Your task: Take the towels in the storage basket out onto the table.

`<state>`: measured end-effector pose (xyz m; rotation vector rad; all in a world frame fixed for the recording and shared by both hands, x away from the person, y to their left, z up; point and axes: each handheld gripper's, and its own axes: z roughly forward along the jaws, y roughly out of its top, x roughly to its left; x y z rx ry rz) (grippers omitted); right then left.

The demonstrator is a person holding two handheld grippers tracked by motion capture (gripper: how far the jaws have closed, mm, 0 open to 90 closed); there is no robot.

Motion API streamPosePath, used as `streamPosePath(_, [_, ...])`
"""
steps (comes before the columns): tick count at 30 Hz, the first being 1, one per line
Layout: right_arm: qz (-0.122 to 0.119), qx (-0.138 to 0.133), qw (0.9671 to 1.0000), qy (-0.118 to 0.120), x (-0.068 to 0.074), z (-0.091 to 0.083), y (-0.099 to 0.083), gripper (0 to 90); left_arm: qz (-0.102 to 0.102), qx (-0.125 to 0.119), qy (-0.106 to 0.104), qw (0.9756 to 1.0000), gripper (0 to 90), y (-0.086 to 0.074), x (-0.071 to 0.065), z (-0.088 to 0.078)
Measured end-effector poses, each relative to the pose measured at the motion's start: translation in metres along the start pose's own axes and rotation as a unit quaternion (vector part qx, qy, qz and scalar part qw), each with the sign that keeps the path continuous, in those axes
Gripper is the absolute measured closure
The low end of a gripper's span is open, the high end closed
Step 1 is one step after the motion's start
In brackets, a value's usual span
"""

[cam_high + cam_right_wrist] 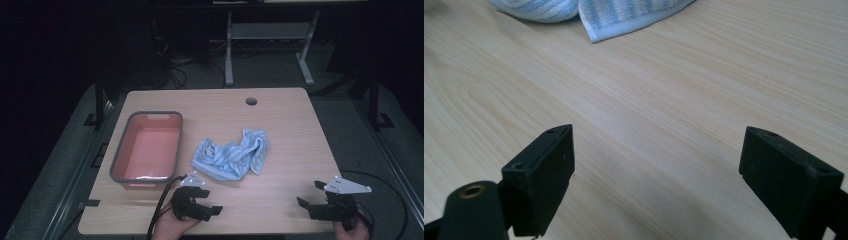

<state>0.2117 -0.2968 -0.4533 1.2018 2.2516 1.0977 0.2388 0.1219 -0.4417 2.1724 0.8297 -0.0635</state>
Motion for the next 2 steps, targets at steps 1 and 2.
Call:
streamPosePath(1, [-0.002,-0.001,1.0,0.0,-0.0003,-0.0007,-0.0007,14.1,0.002,0.0,-0.001,1.0,26.4,0.0001,-0.0004,0.0009])
streamPosePath(2, [0.001,-0.001,1.0,0.001,-0.0003,-0.0012,-0.0014,14.1,0.002,0.0,-0.001,1.0,26.4,0.0001,-0.0004,0.0009])
